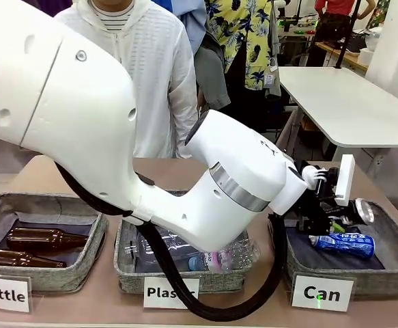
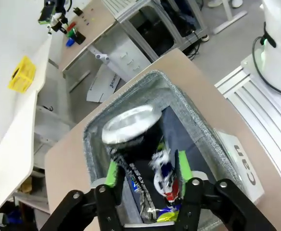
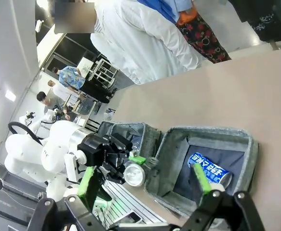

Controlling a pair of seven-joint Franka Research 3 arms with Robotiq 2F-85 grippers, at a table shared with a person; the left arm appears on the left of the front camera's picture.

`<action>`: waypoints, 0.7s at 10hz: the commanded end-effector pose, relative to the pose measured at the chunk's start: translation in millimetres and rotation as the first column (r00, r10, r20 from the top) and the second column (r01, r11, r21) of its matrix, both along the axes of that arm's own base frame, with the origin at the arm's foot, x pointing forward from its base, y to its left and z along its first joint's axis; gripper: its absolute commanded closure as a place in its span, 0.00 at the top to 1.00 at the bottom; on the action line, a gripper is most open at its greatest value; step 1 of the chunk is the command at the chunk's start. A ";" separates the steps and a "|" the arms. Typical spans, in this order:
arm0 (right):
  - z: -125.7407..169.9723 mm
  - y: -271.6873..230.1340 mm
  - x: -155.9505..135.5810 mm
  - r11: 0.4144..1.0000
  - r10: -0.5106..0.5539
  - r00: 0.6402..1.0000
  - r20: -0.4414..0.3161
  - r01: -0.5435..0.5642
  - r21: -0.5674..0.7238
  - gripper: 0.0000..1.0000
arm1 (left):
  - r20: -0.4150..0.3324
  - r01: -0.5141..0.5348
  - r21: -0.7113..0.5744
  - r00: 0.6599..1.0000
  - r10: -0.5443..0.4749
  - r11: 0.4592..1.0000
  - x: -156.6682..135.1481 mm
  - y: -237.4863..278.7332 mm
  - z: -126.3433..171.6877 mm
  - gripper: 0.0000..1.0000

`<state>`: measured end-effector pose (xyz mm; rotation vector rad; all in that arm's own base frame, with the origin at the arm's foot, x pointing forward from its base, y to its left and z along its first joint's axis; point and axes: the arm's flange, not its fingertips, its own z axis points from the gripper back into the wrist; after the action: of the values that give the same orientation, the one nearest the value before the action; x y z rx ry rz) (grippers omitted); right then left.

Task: Sort the can waste into the basket.
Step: Pick up the can waste from the table and place it in the right Fabric basket.

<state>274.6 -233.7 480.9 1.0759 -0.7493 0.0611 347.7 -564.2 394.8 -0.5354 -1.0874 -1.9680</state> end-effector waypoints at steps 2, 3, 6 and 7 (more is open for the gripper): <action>3.6 1.6 -1.3 1.000 -0.006 1.000 -0.003 0.006 -0.002 1.00 | -0.019 -0.011 0.001 1.000 0.011 1.000 0.2 -6.8 10.7 1.00; 3.6 1.6 -1.3 1.000 -0.006 1.000 -0.003 0.006 -0.002 1.00 | -0.020 -0.010 -0.003 1.000 0.010 1.000 -0.7 -3.9 11.4 1.00; 0.0 0.0 0.0 1.000 0.000 1.000 0.000 0.000 0.000 1.00 | -0.088 -0.073 0.013 0.993 0.074 0.997 -6.5 24.9 37.5 1.00; 0.4 10.2 9.9 0.990 0.138 0.990 0.015 -0.138 -0.001 1.00 | -0.165 -0.111 0.026 0.980 0.114 0.993 -3.5 46.0 54.5 1.00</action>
<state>276.3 -227.8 480.2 1.0987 -0.7289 0.0920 344.7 -542.9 425.8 -0.5635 -1.0560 -1.8577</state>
